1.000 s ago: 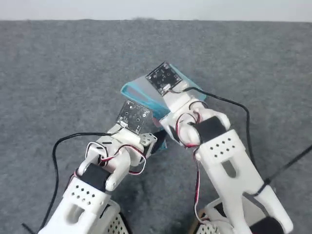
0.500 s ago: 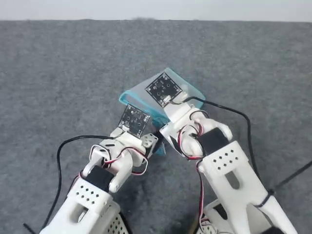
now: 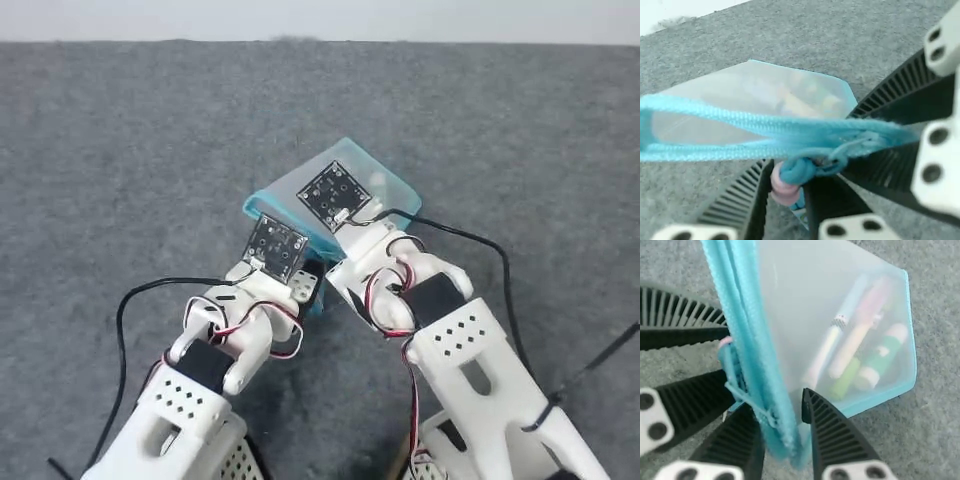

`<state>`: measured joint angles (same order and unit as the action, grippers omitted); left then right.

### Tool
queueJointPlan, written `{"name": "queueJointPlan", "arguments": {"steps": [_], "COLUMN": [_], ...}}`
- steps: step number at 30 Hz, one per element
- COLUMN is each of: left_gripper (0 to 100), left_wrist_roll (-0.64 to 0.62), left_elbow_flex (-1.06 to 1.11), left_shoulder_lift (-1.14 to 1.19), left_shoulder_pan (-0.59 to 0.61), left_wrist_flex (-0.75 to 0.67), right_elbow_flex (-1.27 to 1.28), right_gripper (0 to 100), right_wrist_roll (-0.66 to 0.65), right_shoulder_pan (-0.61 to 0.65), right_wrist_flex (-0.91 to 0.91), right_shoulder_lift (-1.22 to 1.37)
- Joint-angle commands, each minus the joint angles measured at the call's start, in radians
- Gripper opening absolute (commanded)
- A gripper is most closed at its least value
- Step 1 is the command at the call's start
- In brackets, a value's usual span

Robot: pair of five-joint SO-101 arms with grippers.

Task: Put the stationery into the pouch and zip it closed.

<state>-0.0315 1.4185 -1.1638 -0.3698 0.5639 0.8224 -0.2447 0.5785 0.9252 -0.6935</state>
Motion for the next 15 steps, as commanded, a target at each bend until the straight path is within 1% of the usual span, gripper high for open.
{"name": "queueJointPlan", "arguments": {"steps": [1,8,11,15], "left_gripper": [1,1,1,1], "left_wrist_roll": [-0.009,-0.015,-0.015,-0.015], "left_elbow_flex": [-0.016,-0.022,-0.031,-0.035], "left_shoulder_lift": [-0.035,-0.037,-0.037,-0.037], "left_shoulder_pan": [0.021,0.190,0.218,0.218], "left_wrist_flex": [-0.041,-0.044,-0.041,-0.041], "right_elbow_flex": [0.005,0.005,0.005,0.005], "right_gripper": [0.6,0.6,0.6,0.6], "right_wrist_roll": [-0.018,-0.018,-0.018,-0.018], "right_shoulder_pan": [0.004,-0.015,-0.045,-0.054], "right_wrist_flex": [-0.010,-0.010,-0.015,-0.015], "right_shoulder_lift": [-0.010,-0.008,-0.008,-0.008]}}
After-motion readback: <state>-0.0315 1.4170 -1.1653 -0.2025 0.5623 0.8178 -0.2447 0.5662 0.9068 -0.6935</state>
